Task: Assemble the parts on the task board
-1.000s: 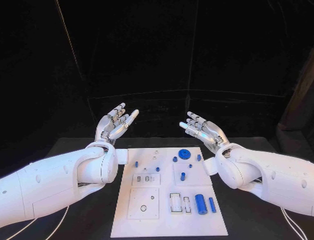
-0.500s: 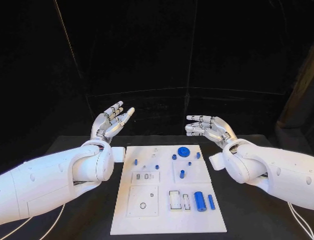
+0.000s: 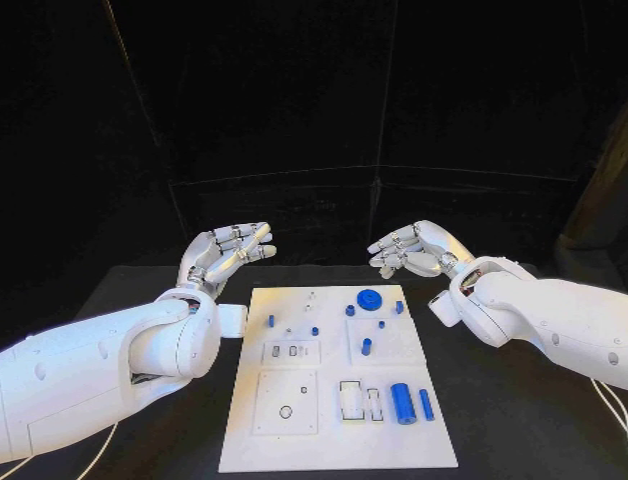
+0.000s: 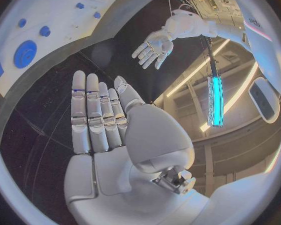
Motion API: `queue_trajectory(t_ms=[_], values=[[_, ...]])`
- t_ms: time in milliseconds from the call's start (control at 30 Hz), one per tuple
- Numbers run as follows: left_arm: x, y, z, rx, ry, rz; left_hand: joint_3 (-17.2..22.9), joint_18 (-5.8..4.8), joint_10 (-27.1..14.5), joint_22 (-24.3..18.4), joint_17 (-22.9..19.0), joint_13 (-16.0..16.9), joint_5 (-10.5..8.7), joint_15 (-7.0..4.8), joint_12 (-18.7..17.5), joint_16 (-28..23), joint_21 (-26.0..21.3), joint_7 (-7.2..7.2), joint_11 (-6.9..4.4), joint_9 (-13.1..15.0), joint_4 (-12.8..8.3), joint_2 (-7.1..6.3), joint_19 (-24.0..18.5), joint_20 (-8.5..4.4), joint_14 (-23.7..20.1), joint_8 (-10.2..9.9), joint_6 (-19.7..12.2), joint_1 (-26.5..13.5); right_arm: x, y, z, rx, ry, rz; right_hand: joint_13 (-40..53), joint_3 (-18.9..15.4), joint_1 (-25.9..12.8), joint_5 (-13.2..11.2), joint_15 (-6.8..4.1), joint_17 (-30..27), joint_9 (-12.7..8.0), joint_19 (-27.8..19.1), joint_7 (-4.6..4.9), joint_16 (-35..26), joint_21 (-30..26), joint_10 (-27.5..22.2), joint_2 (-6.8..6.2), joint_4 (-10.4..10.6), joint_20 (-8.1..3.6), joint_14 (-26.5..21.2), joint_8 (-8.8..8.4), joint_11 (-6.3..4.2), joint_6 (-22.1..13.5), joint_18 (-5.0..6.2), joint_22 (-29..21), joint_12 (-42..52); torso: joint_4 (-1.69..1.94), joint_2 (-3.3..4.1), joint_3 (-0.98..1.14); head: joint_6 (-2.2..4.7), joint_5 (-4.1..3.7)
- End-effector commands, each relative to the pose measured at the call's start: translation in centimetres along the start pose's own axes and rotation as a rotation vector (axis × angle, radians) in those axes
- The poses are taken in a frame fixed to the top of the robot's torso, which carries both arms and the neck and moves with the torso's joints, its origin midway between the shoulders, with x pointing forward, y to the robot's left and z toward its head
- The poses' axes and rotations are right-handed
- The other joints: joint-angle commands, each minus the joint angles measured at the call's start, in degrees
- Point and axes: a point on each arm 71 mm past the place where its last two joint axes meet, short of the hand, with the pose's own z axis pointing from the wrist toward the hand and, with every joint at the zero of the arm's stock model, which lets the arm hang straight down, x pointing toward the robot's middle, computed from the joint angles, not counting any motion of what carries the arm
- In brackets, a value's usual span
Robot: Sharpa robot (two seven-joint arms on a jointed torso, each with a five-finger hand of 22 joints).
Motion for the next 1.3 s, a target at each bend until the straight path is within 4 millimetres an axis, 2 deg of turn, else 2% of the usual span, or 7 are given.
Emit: queue_trajectory(t_ms=[33,233,400,533,667,1100,1300], values=[[1.2,-0.4,-0.4,0.002,0.107,-0.058,0.6,0.85,1.1,-0.3,0.2,-0.1,0.03,-0.24,-0.2,-0.4,0.1,0.65,-0.28,-0.3,-1.4,0.59,0.9,-0.31,1.1,0.0,0.8,0.4,0.7,0.3,0.4,-0.008,0.097,-0.265,0.0,0.5,0.4,-0.3,-1.17,1.2,-0.2,2.7,-0.6,1.8,3.2,2.2,-0.41,0.1,-1.3,4.5,-0.56,-1.01,1.3,0.73,1.6,-0.6,0.47,1.97,-0.11,0.59,-0.6],[1.9,-0.6,-0.9,-0.004,0.147,-0.086,0.9,0.83,1.3,-0.5,0.2,-0.2,0.03,-0.26,-0.6,-0.8,0.0,0.66,-0.29,-0.4,-2.1,0.62,1.2,-0.36,1.3,-0.3,1.0,0.6,1.2,0.7,1.5,0.008,0.139,-0.485,0.2,0.9,-0.5,-2.4,-2.79,6.6,-0.3,7.1,-1.64,10.0,10.9,4.1,-0.87,0.0,-2.88,10.0,-2.14,-2.09,2.9,0.51,6.0,-2.9,1.0,3.56,-0.21,1.06,-1.1],[2.3,-0.5,-1.0,-0.011,0.162,-0.095,1.0,0.81,1.3,-0.6,0.2,-0.2,0.01,-0.24,-0.8,-1.0,-0.2,0.81,-0.22,-0.5,-2.5,0.63,1.2,-0.36,1.4,-0.5,1.0,0.5,2.2,1.0,2.3,0.017,0.185,-0.628,0.3,0.9,-1.7,-2.8,-2.67,11.1,-0.2,6.6,-1.47,16.6,15.7,3.5,-1.03,0.2,-3.02,10.0,-3.63,-1.99,3.5,0.46,9.1,-4.9,1.44,4.58,-0.32,0.9,-1.84],[2.4,-0.3,-1.0,-0.022,0.163,-0.095,1.0,0.81,1.3,-0.6,0.2,-0.2,0.0,-0.24,-0.8,-1.0,-0.2,0.87,-0.19,-0.5,-2.5,0.65,1.3,-0.36,1.5,-0.6,1.0,0.5,3.1,1.3,3.0,0.018,0.229,-0.725,0.2,1.6,-2.2,-2.9,-2.59,15.8,-0.1,8.9,-1.81,24.5,29.5,1.7,-0.92,0.3,-3.0,9.1,-4.83,-2.04,3.6,-1.14,24.6,-5.0,1.71,5.39,-0.32,0.77,-2.15],[2.4,-0.2,-0.9,-0.027,0.163,-0.095,1.0,0.81,1.4,-0.6,0.3,-0.2,0.0,-0.25,-0.9,-1.0,-0.2,0.91,-0.18,-0.5,-2.5,0.66,1.3,-0.37,1.6,-0.6,1.0,0.4,3.6,1.5,3.3,0.019,0.246,-0.768,0.1,2.2,-2.3,-3.4,-2.58,19.4,-0.2,9.6,-1.87,29.1,36.0,1.0,-1.49,0.1,-2.72,9.2,-4.94,-1.86,3.0,-2.16,32.7,-5.2,1.82,5.92,-0.31,0.78,-2.31],[2.3,0.0,-0.8,-0.043,0.158,-0.09,1.0,0.82,1.5,-0.7,0.3,-0.2,-0.01,-0.26,-0.9,-1.1,-0.2,1.0,-0.14,-0.5,-2.6,0.69,1.4,-0.38,1.8,-0.6,1.1,0.2,4.6,1.5,3.8,0.04,0.316,-0.816,0.1,4.3,-3.1,-4.5,-1.93,33.3,-0.3,10.5,-1.52,43.4,45.8,-2.0,-2.0,0.3,-1.85,8.8,-5.0,-1.09,1.8,-3.63,44.9,-5.2,2.22,6.9,-0.43,1.0,-2.43],[2.1,0.0,-0.9,-0.047,0.156,-0.088,1.0,0.82,1.5,-0.7,0.3,-0.2,-0.02,-0.26,-0.9,-1.1,-0.2,1.04,-0.13,-0.5,-2.7,0.71,1.5,-0.38,1.8,-0.6,1.2,0.2,4.7,1.4,3.9,0.047,0.333,-0.822,0.0,5.0,-3.1,-4.5,-1.77,35.1,-0.2,10.3,-1.37,45.4,47.0,-2.7,-2.04,0.3,-1.64,8.5,-4.97,-0.91,1.6,-3.74,46.1,-5.3,2.28,7.23,-0.42,1.03,-2.43]])
